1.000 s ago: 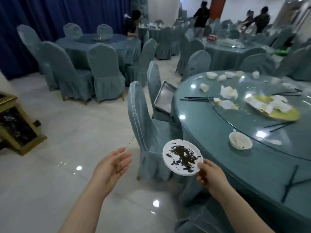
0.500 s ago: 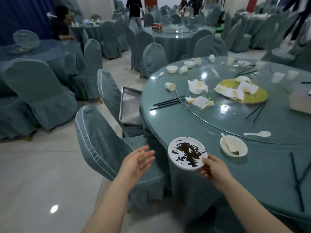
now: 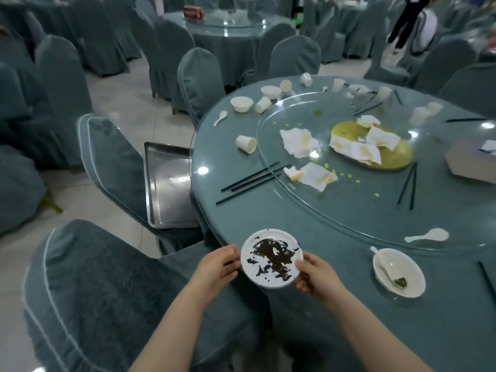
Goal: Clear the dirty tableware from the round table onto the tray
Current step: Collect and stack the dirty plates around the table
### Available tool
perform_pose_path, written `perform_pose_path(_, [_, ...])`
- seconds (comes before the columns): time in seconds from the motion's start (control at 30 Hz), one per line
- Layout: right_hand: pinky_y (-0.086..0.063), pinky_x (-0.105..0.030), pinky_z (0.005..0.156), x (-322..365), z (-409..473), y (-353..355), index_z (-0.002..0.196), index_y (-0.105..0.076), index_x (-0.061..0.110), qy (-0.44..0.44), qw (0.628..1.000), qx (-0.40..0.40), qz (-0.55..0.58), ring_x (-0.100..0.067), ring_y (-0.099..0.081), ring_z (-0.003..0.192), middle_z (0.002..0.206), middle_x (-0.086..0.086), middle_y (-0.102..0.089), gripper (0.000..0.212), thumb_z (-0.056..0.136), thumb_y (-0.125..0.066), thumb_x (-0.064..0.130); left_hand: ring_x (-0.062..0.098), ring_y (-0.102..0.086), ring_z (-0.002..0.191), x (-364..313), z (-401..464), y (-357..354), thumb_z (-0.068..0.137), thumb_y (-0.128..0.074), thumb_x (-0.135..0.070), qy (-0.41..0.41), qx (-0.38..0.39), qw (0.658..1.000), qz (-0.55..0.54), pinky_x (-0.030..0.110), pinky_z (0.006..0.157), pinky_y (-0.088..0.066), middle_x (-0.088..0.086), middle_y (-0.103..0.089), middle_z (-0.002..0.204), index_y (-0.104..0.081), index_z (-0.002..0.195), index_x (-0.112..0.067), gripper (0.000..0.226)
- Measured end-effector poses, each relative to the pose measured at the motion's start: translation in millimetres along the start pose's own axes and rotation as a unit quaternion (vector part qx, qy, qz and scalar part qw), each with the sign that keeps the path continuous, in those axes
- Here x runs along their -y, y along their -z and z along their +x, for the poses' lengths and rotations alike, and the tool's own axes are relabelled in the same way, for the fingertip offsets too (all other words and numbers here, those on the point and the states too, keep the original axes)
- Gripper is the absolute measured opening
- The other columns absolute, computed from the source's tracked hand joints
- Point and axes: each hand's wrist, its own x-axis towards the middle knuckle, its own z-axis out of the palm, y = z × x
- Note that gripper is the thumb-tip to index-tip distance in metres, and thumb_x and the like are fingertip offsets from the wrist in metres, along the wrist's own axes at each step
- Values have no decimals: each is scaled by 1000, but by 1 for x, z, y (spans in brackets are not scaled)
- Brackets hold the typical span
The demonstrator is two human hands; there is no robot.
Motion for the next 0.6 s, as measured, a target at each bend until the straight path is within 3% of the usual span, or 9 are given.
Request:
perform_pose_path(0.17, [-35,-17,33,12,37,-32,102,-61,18,-40,999,-10,28,-12,-50,35,50,-5,-58,19,96,-47,7,17,-60,91,-25,38,8,98,-45,-14,11,-29,998,-52,36,90,-42,8,-64,111,-58,121,-8,27])
perform_pose_path(0.4, [-35,-18,32,31,102,-52,118,-55,16,-77,996,-38,25,-12,-46,34,58,-10,-53,24,97,-47,7,24,-62,96,-48,70,20,100,-41,-14,4,-61,996,-71,34,84,-48,11,-65,113,-54,126,-8,30])
perform_pose_path(0.5, [-36,-19,32,32,120,-55,113,-55,12,-87,995,-45,28,-12,-47,35,54,-9,-54,18,97,-50,10,24,-61,99,-52,76,28,101,-39,-16,-3,-78,995,-66,37,93,-44,8,-66,108,-53,129,-9,32])
perform_pose_path(0.6, [-45,-21,38,32,125,-57,107,-56,7,-96,994,-44,41,-14,-56,42,63,-11,-61,18,95,-57,20,25,-61,99,-57,80,31,101,-39,-14,-6,-99,992,-77,37,92,-44,8,-66,108,-53,130,-8,33])
